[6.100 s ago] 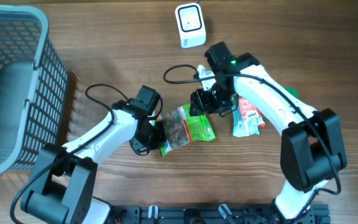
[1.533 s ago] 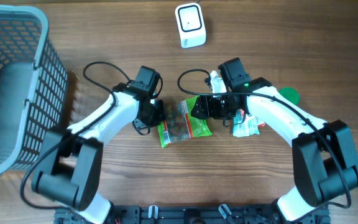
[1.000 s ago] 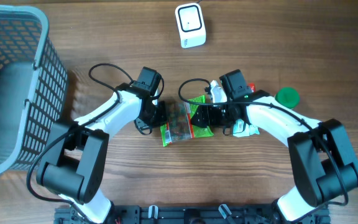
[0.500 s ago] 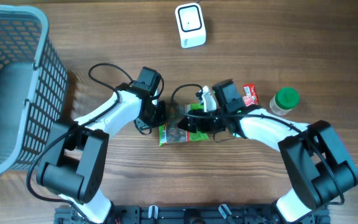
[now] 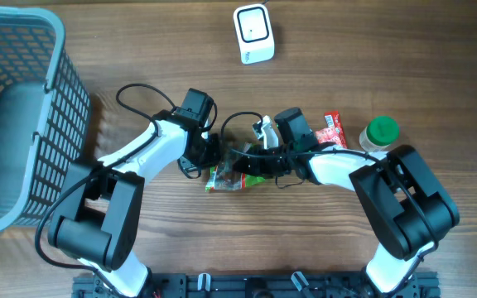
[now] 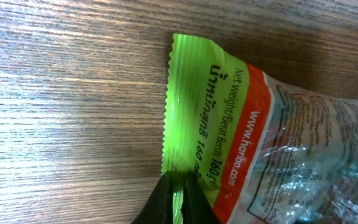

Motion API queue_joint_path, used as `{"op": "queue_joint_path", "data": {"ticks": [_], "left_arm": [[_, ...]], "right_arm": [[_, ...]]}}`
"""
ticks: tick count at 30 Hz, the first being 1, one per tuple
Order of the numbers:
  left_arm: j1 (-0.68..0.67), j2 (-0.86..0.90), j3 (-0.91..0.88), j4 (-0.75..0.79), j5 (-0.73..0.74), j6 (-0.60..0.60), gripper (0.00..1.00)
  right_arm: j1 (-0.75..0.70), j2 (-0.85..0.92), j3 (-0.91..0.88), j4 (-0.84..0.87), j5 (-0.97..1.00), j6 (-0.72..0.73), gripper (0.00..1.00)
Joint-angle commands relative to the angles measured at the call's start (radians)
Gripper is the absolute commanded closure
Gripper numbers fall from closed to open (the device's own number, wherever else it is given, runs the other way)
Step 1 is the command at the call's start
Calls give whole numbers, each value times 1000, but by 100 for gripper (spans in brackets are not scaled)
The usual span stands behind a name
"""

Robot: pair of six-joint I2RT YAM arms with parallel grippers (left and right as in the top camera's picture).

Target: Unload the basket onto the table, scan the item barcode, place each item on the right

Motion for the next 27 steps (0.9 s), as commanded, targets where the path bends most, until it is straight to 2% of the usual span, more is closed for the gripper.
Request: {"op": "queue_joint_path", "data": {"ticks": [1,4,7,12,15,19,23,24,25,26,27], "left_arm": [[7,7,-10,21,12,23,96],[51,-76,-9,59,-72,19,96],[98,-177,-9,82,-142,19,96],[157,-299,-9,102,-225,24,96],[198,-344,-9,127,-346,24,96],[258,-344,-10,202,-354,85,96],[317,-341,-10,239,-354,128,73],[333,-341,-10,240,-354,127,51],[343,-341,-10,237,-354,127,36],[353,-341,-10,221,-354,124,0],[354,-341,-10,209,-354,124,0]], "right_arm": [[6,18,0,0,-106,-129,83],[-45,-3,0,-69,-127,-173,85],[-98,-13,0,-134,-135,-229,96],[-166,-33,25,-233,-159,-415,96],[-174,-86,142,-445,-100,-567,96],[-174,-151,417,-849,45,-798,96],[-174,-184,621,-1044,139,-883,96],[-174,-188,658,-1072,185,-882,96],[-174,-189,689,-1097,219,-882,96],[-174,-189,740,-1138,246,-880,96],[-174,-189,779,-1164,246,-882,96]]}}
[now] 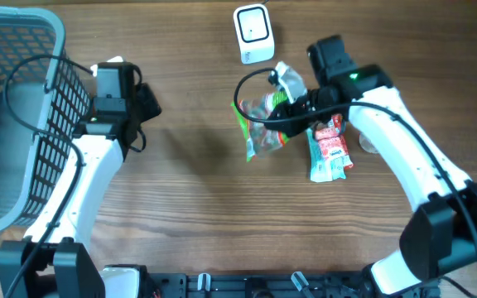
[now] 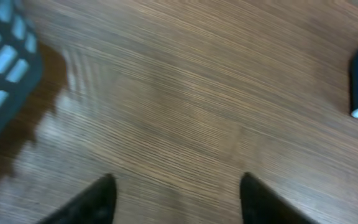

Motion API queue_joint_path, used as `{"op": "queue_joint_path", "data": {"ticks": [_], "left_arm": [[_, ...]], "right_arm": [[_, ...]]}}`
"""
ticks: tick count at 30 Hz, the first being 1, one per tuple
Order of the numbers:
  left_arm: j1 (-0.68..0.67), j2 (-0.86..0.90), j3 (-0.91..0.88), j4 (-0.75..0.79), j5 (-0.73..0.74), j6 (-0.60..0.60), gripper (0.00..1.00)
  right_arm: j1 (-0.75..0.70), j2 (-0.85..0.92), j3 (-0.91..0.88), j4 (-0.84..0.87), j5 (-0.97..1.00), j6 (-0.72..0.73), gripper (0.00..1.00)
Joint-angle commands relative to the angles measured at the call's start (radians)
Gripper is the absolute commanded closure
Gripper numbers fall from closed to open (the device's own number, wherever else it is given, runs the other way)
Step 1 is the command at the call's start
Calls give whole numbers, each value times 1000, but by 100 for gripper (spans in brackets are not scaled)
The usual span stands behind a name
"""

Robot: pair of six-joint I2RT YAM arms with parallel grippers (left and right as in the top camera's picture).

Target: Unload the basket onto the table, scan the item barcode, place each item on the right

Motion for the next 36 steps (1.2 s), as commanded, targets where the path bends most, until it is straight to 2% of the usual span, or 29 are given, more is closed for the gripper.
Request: {"op": "queue_joint_path", "data": {"ticks": [1,7,14,17,22,25,29,36], "left_arm": [[21,-9,-4,-26,-18,17,0],[21,-9,-4,-25,-18,17,0],[21,-9,-4,-25,-18,17,0],[21,-9,-4,-25,-18,17,0],[21,-9,-4,-25,-18,17,0],[21,-9,-4,-25,-18,17,0],[21,-9,-4,-25,-18,17,0],[21,-9,-4,-25,-18,17,0]], "right_arm": [[-1,-23,139,-70,82,-53,96],[-1,-23,435,-219,183,-51,96],[-1,56,885,-310,399,-77,96],[-1,80,888,-241,428,-132,96],[18,204,886,-156,602,-193,96],[49,288,886,-92,629,-362,96],[95,390,886,50,774,-426,96],[189,587,872,351,1112,-621,96]]}}
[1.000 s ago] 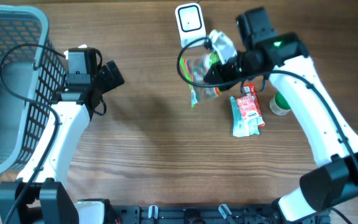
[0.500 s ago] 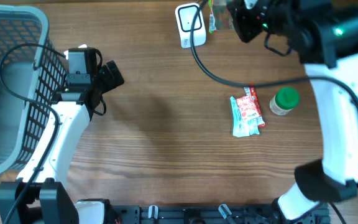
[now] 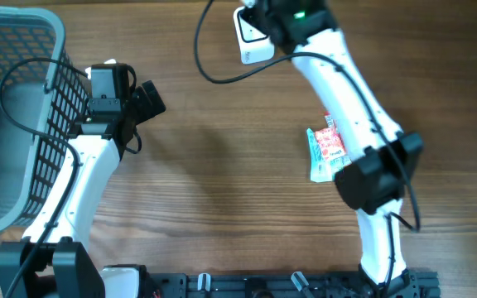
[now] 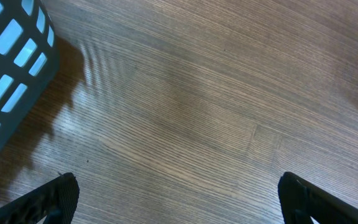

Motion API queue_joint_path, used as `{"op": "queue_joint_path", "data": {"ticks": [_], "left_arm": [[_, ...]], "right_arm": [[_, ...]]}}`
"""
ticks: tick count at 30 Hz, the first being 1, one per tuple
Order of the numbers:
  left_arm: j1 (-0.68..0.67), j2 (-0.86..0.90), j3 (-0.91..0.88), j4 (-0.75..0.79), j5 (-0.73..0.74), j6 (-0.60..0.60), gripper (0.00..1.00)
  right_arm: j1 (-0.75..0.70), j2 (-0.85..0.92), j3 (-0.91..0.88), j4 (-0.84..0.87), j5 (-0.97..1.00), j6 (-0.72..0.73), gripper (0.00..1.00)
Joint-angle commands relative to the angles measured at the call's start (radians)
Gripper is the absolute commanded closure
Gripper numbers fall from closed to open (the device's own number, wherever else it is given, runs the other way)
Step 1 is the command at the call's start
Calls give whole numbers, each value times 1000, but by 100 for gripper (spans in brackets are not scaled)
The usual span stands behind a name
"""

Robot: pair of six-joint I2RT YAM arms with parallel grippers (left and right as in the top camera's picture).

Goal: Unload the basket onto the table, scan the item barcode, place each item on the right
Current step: 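Raise the green candy bag with the right gripper to the scanner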

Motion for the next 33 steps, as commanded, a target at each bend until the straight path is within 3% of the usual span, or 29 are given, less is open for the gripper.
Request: {"op": "queue_joint_path", "data": {"ticks": [1,14,25,33], "left_arm": [[3,-9,-4,2,-9,12,0],[3,-9,-4,2,-9,12,0],[3,-9,-4,2,-9,12,0],[3,-9,-4,2,-9,12,0]], "right_arm": [[38,97,0,109,238,-130,96],[68,282,-15,378,479,-174,96],[105,283,-53,359,422,-89,96],[103,281,-53,311,357,76,96]]}}
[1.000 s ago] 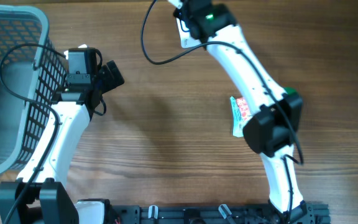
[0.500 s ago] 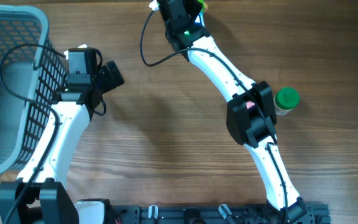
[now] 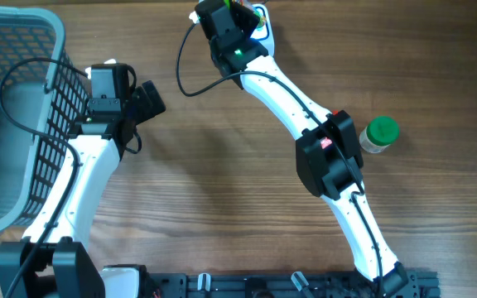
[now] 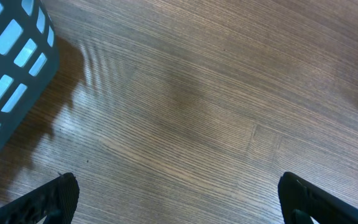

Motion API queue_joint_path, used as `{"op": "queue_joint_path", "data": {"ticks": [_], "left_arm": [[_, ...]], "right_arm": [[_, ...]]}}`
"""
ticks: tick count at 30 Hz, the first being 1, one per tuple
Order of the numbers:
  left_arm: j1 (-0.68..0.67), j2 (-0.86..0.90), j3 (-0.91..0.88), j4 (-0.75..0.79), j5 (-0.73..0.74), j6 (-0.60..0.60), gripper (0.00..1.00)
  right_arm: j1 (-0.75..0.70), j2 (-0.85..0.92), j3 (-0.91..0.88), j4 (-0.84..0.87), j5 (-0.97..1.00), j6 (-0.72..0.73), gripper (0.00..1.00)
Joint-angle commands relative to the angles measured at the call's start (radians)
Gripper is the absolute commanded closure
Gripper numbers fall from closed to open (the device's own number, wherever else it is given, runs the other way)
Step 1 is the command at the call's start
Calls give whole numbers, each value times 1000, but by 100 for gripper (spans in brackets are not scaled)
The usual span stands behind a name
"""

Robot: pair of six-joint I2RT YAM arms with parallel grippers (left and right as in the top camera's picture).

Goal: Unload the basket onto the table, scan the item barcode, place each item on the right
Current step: 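Raise the green candy bag with the right gripper to the scanner, then lower the green candy bag onto the table and open the right gripper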

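The white barcode scanner (image 3: 263,18) stands at the table's far edge, half covered by my right wrist. My right gripper (image 3: 237,15) hangs over its left side. Its fingers are hidden under the wrist, and only green slivers of the candy bag (image 3: 242,7) show beside it. My left gripper (image 3: 147,100) hovers beside the basket, apart from all items. In the left wrist view this left gripper (image 4: 182,198) is wide open, its fingertips (image 4: 59,194) over bare wood.
A grey mesh basket (image 3: 23,50) fills the far left; its corner (image 4: 11,74) shows in the left wrist view. A green-lidded jar (image 3: 380,132) stands at the right. A red packet (image 3: 325,141) peeks from under the right arm. A dark object sits at the wrist view's right edge.
My right wrist has shifted left along the far edge, from right of the scanner to over its left side. The arm now hides most of the red packet. The left arm has not moved.
Both grippers were at the candy bag in the middle of the table, the left shut on its green edge. Then the left stood open beside the basket while the right held the bag up near the scanner. After that the right was at the scanner, now further left.
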Motion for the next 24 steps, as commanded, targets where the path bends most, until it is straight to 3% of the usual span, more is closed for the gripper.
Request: {"op": "queue_joint_path", "data": {"ticks": [1,4,9,13,18,21,24], "left_arm": [[3,-9,-4,2,-9,12,0],[3,-9,-4,2,-9,12,0],[3,-9,-4,2,-9,12,0],[3,-9,-4,2,-9,12,0],[3,-9,-4,2,-9,12,0],[3,-9,-4,2,-9,12,0],[3,-9,-4,2,-9,12,0]], "right_arm": [[-5,-4,0,-21,-43,106,96],[-21,-107,0,-80,-85,181,96],[-73,-384,0,-312,-373,325,96],[-120,-581,0,-666,-702,374,96],[-164,-578,-21,-1032,-958,365,96],[-168,-572,-153,-1075,-972,349,96],[-164,-571,-412,-1002,-991,336,96]]}}
